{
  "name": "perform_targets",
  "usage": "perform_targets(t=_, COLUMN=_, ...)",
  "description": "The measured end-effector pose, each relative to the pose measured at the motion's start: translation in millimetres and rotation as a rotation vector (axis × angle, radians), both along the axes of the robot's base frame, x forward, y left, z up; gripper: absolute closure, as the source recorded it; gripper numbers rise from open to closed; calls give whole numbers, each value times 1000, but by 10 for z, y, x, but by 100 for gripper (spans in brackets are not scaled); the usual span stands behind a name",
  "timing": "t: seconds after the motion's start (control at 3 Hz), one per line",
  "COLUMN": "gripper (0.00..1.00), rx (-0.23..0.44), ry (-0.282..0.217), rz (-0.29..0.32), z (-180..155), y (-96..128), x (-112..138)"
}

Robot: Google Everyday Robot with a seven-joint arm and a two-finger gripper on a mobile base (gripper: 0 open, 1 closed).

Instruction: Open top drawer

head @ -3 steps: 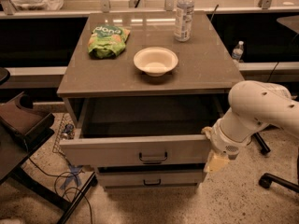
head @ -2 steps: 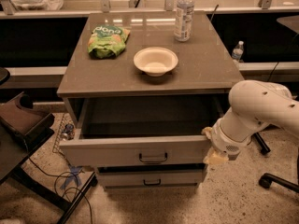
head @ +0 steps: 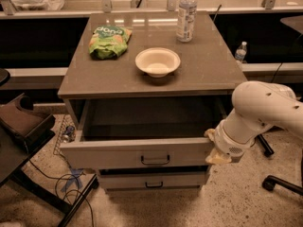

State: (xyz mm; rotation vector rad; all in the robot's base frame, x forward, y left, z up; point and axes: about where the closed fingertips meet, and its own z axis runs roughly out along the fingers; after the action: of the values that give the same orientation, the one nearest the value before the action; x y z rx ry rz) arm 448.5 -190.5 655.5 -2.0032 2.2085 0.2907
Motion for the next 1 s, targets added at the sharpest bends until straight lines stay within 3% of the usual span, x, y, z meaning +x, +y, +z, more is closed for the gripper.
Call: perform_targets(t=1.0, gripper=100, rx=0, ry=0, rz=0, z=3, y=-1, x=-2)
